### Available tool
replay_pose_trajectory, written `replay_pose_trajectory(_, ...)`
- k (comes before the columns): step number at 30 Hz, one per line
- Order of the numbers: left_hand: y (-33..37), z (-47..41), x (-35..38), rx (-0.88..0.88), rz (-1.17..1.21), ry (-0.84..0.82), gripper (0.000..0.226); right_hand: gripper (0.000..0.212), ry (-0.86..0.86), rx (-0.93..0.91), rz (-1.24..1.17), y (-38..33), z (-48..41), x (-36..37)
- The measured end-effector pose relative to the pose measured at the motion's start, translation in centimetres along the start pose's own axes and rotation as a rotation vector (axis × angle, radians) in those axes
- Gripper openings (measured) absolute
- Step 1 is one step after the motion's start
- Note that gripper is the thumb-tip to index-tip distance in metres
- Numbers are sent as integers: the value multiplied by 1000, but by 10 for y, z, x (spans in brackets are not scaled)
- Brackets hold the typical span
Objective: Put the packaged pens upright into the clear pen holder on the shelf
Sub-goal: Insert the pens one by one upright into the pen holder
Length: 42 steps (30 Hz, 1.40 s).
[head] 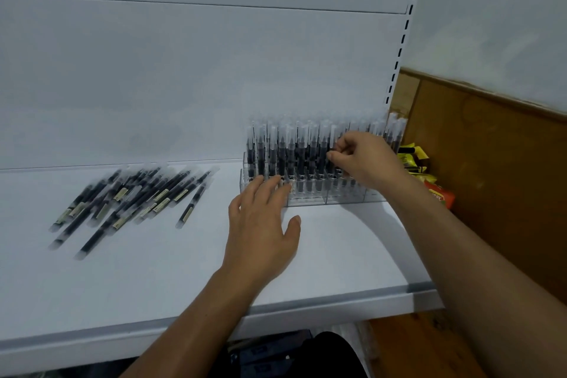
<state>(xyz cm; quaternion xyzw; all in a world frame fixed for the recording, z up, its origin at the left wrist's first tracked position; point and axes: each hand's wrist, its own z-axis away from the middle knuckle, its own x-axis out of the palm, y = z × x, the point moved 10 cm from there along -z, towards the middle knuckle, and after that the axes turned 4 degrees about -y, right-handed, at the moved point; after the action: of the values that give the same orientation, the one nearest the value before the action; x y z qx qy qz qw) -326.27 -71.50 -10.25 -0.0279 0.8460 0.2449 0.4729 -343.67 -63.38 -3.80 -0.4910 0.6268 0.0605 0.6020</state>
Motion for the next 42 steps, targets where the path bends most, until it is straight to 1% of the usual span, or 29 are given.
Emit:
replay_pose_trajectory(5, -2, -2, -5, -7, 96, 7, 50, 21, -17, 28, 57, -1, 5, -2)
replay_pose_trajectory(9, -5, 1, -18, 28, 165, 11, 46, 29, -6, 55, 154, -4, 16, -7)
replay_pose_trajectory(13, -33, 11, -46, 13, 198, 44, 40, 25, 35, 69, 225, -21, 38, -3)
replay_pose_trajectory(15, -58, 18, -62, -32, 184, 52, 38, 20, 23, -3, 181, -47, 49, 13)
replay_pose_trajectory(17, -87, 23, -76, -106, 170, 51, 37, 18, -56, -130, 120, -84, 58, 43)
replay_pose_trajectory(19, -115, 28, -93, -168, 125, 61, 38, 20, -196, -262, 61, -121, 66, 86)
replay_pose_trajectory(21, -140, 32, -110, -223, 48, 73, 39, 26, -305, -395, 62, -154, 69, 127)
replay_pose_trajectory(23, -163, 39, -125, -280, -36, 84, 41, 34, -368, -493, 69, -182, 65, 156)
replay_pose_trajectory(25, -179, 46, -132, -314, -96, 65, 44, 46, -425, -490, 100, -195, 52, 179)
replay_pose_trajectory(27, -192, 54, -126, -350, -103, 3, 48, 58, -498, -430, 165, -197, 38, 199)
replay_pose_trajectory(30, -203, 63, -109, -383, -97, -79, 51, 64, -547, -409, 196, -195, 35, 221)
replay_pose_trajectory(32, -200, 63, -111, -343, -100, -44, 39, 58, -549, -441, 170, -197, 40, 226)
replay_pose_trajectory(33, -199, 61, -115, -327, -115, -14, 33, 50, -529, -455, 131, -199, 41, 224)
replay_pose_trajectory(35, -197, 59, -121, -323, -156, 29, 32, 31, -455, -478, 54, -204, 40, 213)
replay_pose_trajectory(36, -196, 57, -124, -329, -173, 38, 32, 26, -424, -482, 34, -206, 39, 208)
replay_pose_trajectory(37, -197, 55, -126, -337, -184, 49, 31, 25, -407, -479, 22, -207, 39, 205)
replay_pose_trajectory(40, -200, 50, -129, -387, -151, 66, 21, 32, -399, -444, -5, -203, 37, 199)
replay_pose_trajectory(42, -208, 46, -126, -481, -101, 2, 26, 34, -381, -407, 8, -198, 35, 196)
